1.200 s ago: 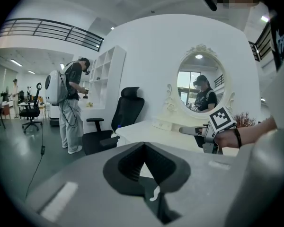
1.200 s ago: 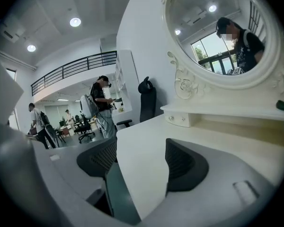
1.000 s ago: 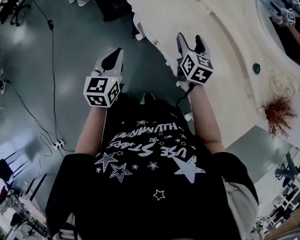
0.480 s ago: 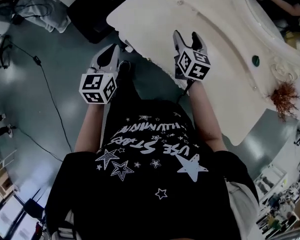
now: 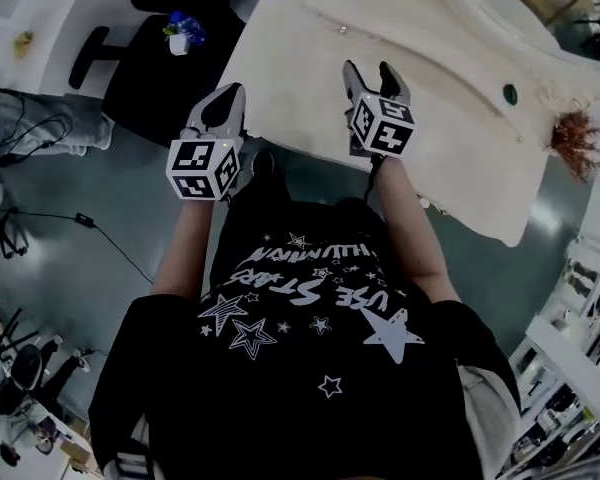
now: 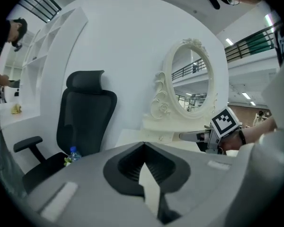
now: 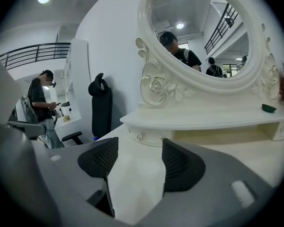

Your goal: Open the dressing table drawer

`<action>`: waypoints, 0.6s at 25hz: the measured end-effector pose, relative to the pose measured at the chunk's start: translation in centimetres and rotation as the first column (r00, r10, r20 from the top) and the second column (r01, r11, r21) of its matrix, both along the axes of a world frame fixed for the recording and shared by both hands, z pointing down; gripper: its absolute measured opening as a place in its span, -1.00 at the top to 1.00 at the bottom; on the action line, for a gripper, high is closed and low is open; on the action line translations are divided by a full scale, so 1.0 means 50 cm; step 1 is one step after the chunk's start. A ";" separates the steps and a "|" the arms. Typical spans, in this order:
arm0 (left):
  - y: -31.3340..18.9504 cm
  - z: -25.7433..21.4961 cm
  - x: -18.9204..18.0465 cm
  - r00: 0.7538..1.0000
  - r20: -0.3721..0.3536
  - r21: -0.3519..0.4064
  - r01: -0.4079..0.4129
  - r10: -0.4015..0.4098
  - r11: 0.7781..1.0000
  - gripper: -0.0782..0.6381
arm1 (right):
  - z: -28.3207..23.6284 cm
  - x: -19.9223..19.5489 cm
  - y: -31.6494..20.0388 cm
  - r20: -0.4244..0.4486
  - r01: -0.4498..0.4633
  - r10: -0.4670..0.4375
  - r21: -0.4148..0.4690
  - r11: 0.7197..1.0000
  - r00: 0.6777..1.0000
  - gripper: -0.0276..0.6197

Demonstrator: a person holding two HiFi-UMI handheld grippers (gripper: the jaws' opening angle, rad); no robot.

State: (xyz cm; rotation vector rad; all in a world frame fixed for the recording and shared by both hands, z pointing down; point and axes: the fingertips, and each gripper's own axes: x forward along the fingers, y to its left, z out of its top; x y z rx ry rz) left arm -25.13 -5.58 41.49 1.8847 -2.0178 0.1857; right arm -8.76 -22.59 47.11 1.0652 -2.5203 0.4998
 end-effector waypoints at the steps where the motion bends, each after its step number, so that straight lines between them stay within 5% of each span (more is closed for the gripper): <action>1: -0.016 -0.001 -0.011 1.000 -0.001 -0.001 -0.031 0.031 1.000 0.78 | 0.001 -0.010 -0.005 -0.009 -0.021 0.021 0.002 1.000 1.000 -0.05; 15: -0.153 0.054 -0.097 0.952 -0.047 -0.044 -0.304 0.302 0.952 0.78 | 0.070 -0.098 -0.062 -0.153 -0.235 0.235 0.016 0.972 0.960 0.12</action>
